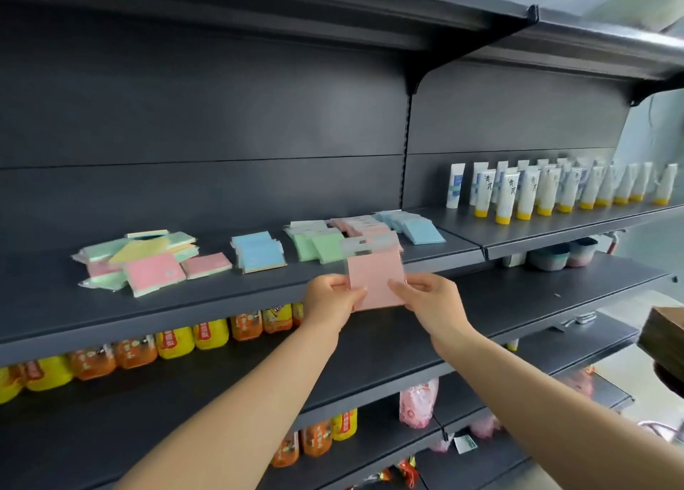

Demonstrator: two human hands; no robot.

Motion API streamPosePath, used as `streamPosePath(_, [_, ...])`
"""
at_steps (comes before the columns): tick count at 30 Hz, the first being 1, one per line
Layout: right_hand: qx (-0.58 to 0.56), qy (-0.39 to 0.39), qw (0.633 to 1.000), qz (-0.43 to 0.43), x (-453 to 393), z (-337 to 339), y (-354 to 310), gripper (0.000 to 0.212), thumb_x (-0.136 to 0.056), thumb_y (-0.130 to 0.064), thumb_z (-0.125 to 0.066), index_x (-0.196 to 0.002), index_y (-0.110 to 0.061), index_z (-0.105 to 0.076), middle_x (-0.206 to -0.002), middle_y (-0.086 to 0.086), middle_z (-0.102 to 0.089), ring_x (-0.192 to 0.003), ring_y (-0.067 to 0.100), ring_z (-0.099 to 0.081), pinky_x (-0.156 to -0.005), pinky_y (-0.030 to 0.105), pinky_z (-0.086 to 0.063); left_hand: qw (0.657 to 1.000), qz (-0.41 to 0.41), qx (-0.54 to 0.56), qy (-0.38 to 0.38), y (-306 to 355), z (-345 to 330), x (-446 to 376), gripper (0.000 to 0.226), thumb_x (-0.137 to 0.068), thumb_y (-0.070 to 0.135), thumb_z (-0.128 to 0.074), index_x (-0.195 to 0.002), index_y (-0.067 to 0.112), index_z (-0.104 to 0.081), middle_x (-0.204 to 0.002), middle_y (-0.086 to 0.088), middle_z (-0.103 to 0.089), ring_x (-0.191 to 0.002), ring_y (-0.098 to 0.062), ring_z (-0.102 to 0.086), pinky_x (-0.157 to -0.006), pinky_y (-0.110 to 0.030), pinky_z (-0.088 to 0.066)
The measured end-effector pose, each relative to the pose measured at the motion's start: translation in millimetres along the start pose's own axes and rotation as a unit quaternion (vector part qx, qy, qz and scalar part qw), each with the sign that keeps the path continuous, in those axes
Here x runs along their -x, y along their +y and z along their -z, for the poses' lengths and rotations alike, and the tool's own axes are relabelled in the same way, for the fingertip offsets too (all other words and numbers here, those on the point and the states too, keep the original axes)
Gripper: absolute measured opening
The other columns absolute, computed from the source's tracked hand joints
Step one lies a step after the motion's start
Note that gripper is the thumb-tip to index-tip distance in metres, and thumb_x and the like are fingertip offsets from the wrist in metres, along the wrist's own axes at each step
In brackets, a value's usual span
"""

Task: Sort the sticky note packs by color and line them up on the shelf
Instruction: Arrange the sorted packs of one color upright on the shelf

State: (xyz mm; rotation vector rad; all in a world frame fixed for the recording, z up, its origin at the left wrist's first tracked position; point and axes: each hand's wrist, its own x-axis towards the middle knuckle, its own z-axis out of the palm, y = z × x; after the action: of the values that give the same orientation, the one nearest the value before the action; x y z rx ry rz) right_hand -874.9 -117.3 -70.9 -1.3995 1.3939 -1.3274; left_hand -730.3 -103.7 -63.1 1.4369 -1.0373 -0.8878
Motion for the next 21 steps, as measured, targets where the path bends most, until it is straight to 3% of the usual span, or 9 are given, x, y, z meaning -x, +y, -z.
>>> streamPosePath(4, [-0.002,0.0,1.0,0.007,-41.3,14.3,2.2,0.022,-0.082,-0.029,-0.071,-0.096,-0.012,-0.07,-0.09,0.0,-0.071,-0.09,0.018,-0.065,-0.083,0.032,-0.054,0.999,-0.028,-0.025,0.014,12.1,-32.0,-26.3,0.025,-0.08,0.007,-0.069,-0.105,0.008,-0.065,-0.099,-0.005,-0.067,-0.086,-0.018,-0.062,-0.065,-0.024,-0.054])
streamPosePath(7, [0.014,-0.014,1.0,0.005,-87.1,21.5,7.9,0.031,-0.08,-0.029,-0.073,-0.104,-0.01,-0.067,-0.098,0.002,-0.069,-0.093,0.017,-0.063,-0.082,0.031,-0.053,0.997,-0.042,-0.056,0.038,17.2,-58.4,-58.8,0.027,-0.081,0.011,-0.07,-0.107,0.01,-0.065,-0.097,-0.001,-0.063,-0.085,-0.015,-0.057,-0.059,-0.019,-0.05])
streamPosePath(12, [0.031,-0.045,0.998,0.009,-167.4,22.4,28.4,0.033,-0.081,-0.025,-0.073,-0.108,-0.011,-0.062,-0.1,0.001,-0.063,-0.093,0.016,-0.058,-0.065,0.02,-0.043,0.991,-0.046,-0.097,0.084,9.4,-105.1,-122.7,0.023,-0.083,0.013,-0.067,-0.106,0.01,-0.067,-0.099,-0.001,-0.066,-0.086,-0.014,-0.055,-0.071,-0.025,-0.044])
streamPosePath(16, [0.1,-0.084,0.991,0.015,-223.7,13.5,48.5,0.034,-0.082,-0.025,-0.072,-0.11,-0.009,-0.063,-0.105,0.003,-0.065,-0.099,0.019,-0.06,-0.081,0.027,-0.047,0.985,-0.033,-0.108,0.132,-6.8,-134.6,-164.4,0.028,-0.084,0.007,-0.063,-0.112,0.009,-0.064,-0.107,-0.004,-0.067,-0.092,-0.017,-0.061,-0.074,-0.024,-0.046])
streamPosePath(21, [0.156,-0.128,0.979,0.029,-261.3,3.7,62.5,0.031,-0.079,-0.026,-0.074,-0.103,-0.008,-0.066,-0.097,0.001,-0.065,-0.093,0.018,-0.06,-0.074,0.024,-0.042,0.965,-0.064,-0.185,0.175,-18.2,-149.0,-191.1,0.026,-0.084,0.001,-0.059,-0.108,0.009,-0.064,-0.108,-0.006,-0.062,-0.092,-0.018,-0.059,-0.077,-0.022,-0.047])
